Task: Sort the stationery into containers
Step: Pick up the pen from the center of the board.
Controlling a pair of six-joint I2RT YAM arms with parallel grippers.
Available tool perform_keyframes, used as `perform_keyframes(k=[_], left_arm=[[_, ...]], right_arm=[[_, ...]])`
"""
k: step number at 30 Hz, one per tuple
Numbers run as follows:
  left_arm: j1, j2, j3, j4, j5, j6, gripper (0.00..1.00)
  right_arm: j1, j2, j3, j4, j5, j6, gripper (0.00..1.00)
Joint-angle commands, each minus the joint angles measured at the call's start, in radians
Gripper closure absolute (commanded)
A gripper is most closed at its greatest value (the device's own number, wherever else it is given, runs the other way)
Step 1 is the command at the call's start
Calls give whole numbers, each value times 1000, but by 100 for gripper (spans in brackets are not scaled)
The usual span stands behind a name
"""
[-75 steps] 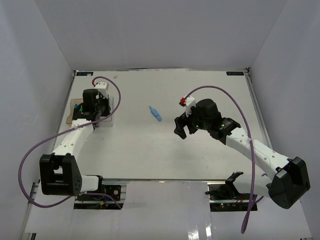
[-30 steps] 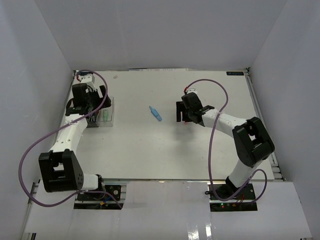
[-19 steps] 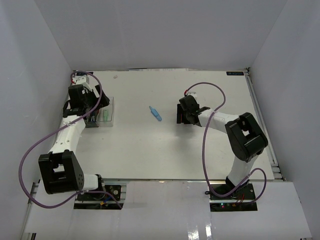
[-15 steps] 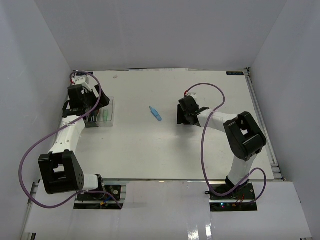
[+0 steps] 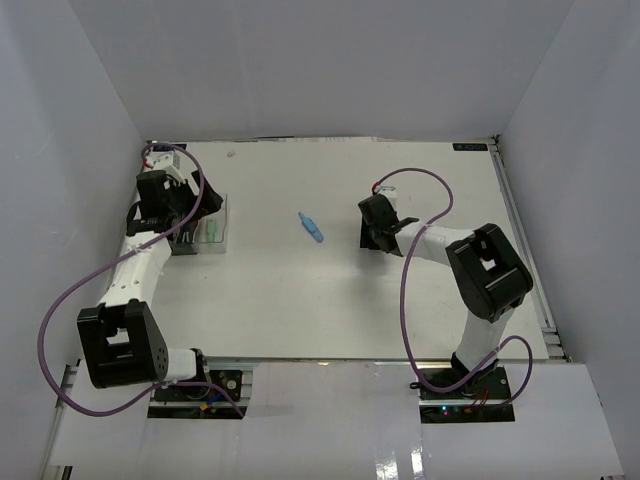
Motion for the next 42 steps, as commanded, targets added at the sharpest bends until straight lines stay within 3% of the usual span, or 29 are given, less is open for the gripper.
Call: perform_keyframes(k=[1, 10, 12, 15, 19, 23, 26, 34, 42], left_arm=[[5, -26, -5, 19, 28, -14, 2], [3, -18, -22, 52, 146, -69, 8], [5, -17, -22, 55, 181, -90, 8], [3, -26, -41, 81, 258, -128, 11], [0, -72, -80, 132, 382, -205, 15], [-70, -145, -134, 169, 407, -277, 18], [-236, -204, -185, 204, 346, -345, 19], [-552, -264, -295, 382, 111, -534, 22], [-722, -189, -283, 495, -68, -570, 25]], right_arm=[[-7, 0, -40, 12, 13, 23, 51], [-7, -53, -112, 39, -6, 20, 61], [-7, -60, -114, 37, -9, 9, 70], [-5, -86, -126, 43, -9, -3, 76], [4, -163, -154, 57, -15, -44, 78], [42, -257, -184, 118, -23, -81, 79], [88, -341, -209, 158, -13, -98, 79], [225, -563, -309, 331, -30, -126, 79], [295, -640, -336, 402, -53, -129, 79]])
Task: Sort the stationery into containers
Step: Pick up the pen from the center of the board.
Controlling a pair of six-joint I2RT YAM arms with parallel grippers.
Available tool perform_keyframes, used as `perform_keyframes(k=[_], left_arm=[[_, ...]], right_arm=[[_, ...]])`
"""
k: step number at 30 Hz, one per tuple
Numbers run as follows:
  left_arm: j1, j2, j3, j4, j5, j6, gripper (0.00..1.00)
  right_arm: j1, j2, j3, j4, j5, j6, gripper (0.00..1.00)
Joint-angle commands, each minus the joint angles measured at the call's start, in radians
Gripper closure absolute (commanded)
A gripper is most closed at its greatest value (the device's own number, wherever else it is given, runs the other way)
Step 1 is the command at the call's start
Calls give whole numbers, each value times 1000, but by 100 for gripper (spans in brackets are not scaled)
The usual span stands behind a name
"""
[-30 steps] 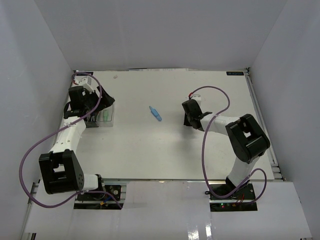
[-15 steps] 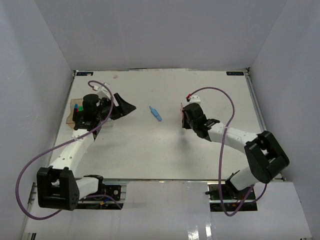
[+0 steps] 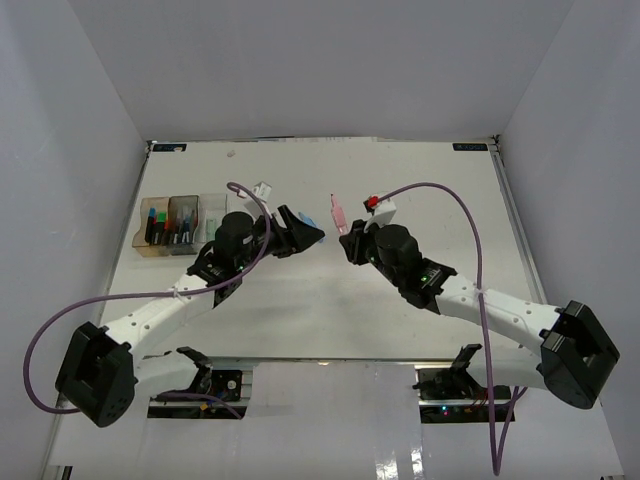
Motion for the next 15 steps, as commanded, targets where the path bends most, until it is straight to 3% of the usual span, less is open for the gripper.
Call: perform_keyframes(k=[1, 15], left_arm=[[-67, 37, 19, 88, -120, -33, 26], [-153, 135, 19, 265, -246, -42, 40]], right_arm=[[17, -34, -17, 93, -8, -7, 79], [36, -54, -34, 120, -46, 8, 79]])
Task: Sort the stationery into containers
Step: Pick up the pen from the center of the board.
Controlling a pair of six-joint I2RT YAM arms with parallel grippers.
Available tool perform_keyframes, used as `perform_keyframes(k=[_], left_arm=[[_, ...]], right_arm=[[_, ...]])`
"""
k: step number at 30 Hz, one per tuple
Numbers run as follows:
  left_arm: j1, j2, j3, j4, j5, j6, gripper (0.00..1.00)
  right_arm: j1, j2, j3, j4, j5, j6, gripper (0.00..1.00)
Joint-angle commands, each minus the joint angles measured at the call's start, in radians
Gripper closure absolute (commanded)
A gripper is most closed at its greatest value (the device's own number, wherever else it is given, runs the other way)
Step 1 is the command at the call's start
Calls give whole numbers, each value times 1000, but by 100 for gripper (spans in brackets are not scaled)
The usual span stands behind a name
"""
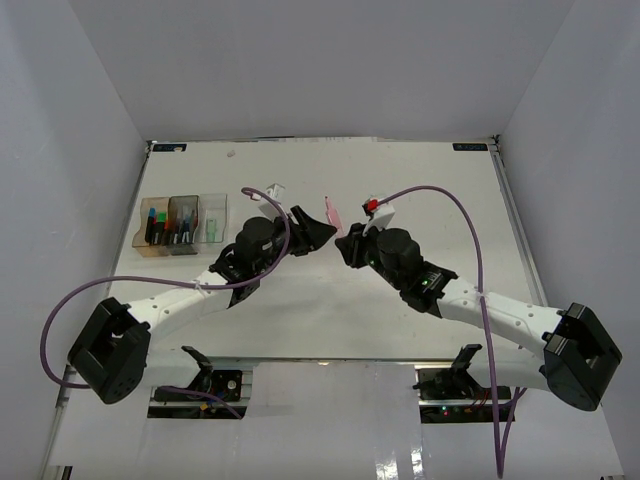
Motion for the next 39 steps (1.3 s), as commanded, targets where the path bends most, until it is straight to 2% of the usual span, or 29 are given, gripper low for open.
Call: perform_keyframes(k=[1, 2, 17, 24, 31, 33, 36, 39], left_arm=[[-20, 0, 19, 74, -35, -3, 40], [-21, 3, 20, 79, -69, -4, 41], [-61, 72, 29, 68, -75, -24, 45], [-73, 98, 40, 93, -52, -27, 56], [-73, 110, 30, 123, -15, -41, 75], [-73, 110, 28, 130, -12, -34, 77], [-73, 110, 23, 130, -11, -9, 82], [-72, 99, 16, 119, -21, 31, 91]], right_arm=[[7, -29, -6, 67, -4, 4, 79], [5, -30, -6, 69, -9, 4, 79], [7, -46, -23, 98, -9, 5, 78], [5, -49, -37, 124, -6, 4, 78], [7, -47, -44, 139, -1, -1, 78], [5, -47, -45, 139, -1, -6, 77], [5, -46, -46, 133, -1, -7, 75], [7, -50, -51, 123, -1, -9, 67]])
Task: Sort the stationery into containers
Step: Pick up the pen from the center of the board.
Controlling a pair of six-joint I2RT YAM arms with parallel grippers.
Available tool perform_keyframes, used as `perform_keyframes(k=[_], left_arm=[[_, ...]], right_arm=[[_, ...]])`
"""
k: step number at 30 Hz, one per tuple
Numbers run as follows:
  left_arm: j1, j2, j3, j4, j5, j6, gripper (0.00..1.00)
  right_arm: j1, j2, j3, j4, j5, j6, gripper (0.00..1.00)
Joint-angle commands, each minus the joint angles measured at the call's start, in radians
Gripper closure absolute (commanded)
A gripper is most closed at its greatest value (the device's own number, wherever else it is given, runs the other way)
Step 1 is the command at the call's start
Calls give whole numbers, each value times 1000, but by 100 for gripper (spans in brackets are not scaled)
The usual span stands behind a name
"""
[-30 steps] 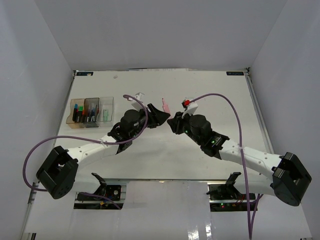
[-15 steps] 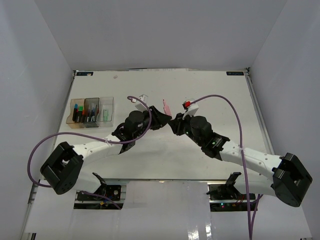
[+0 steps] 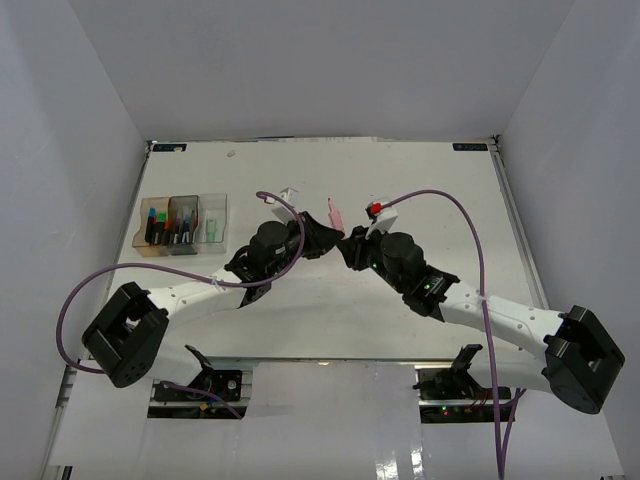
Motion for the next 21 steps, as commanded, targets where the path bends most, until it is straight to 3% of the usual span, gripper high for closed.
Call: perform_keyframes(k=[1, 6, 12, 17, 21], left_arm=[[-5, -20, 9, -5, 15, 62, 92], [48, -47, 13, -60, 30, 164, 98], [206, -39, 65, -154, 279, 302, 100], [305, -42, 165, -344, 480, 536, 100], [308, -31, 298, -570, 579, 775, 100]], right_arm=[[6, -33, -8, 65, 4, -13, 66], [-4, -60, -23, 22, -12, -24, 48], [-114, -114, -34, -40, -172, -39, 32], [-268, -140, -13, -60, -520, -68, 30], [-329, -100, 107, -145, -753, -172, 30]])
